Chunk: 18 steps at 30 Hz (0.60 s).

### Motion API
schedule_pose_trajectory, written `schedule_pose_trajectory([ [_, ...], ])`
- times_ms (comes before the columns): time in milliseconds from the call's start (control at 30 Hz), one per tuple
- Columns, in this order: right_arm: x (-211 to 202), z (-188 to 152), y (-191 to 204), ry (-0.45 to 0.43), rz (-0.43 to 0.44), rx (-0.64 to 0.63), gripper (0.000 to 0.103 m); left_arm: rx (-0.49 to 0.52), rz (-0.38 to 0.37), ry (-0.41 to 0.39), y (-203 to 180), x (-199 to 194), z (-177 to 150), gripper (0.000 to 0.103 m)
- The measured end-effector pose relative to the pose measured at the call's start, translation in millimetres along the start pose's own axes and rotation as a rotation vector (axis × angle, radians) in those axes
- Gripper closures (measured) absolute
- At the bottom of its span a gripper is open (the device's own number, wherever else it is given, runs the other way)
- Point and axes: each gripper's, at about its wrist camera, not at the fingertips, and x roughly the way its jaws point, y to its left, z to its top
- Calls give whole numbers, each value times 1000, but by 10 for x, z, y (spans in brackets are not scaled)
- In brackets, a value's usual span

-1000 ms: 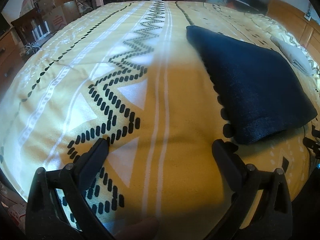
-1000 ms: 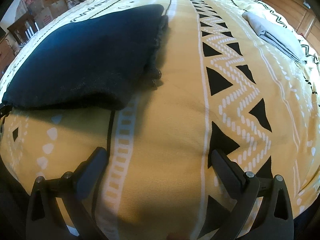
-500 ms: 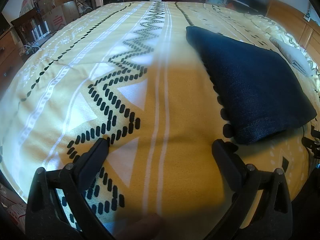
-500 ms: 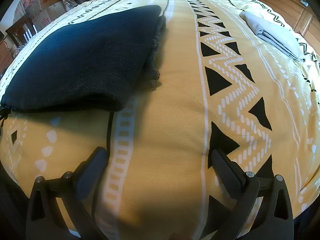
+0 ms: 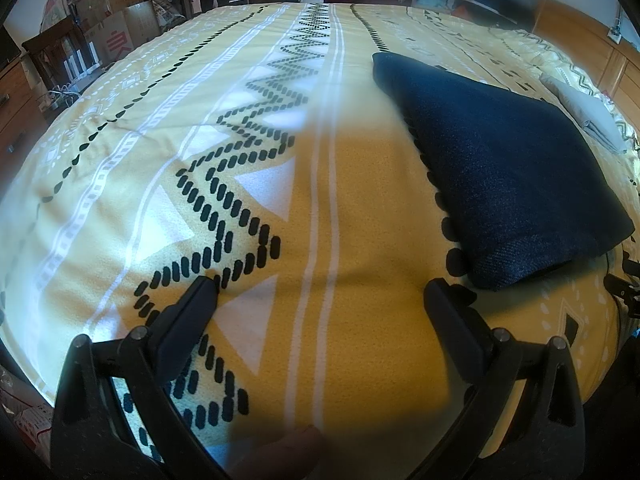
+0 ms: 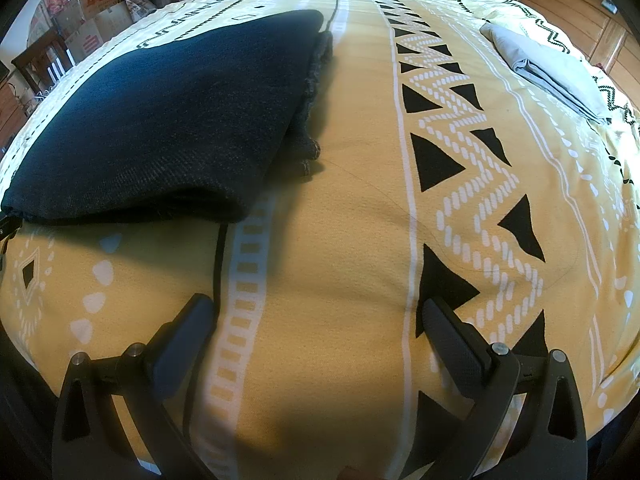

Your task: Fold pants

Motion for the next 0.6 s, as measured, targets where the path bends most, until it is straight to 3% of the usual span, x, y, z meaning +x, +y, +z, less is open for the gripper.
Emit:
schedule_pose_trajectory([
  [400,2,5,-4,0,1,0,0,3,-5,9,1,4,14,0],
  [600,14,30,-20,2,4,3,0,64,-14,19,-16,21,46,0],
])
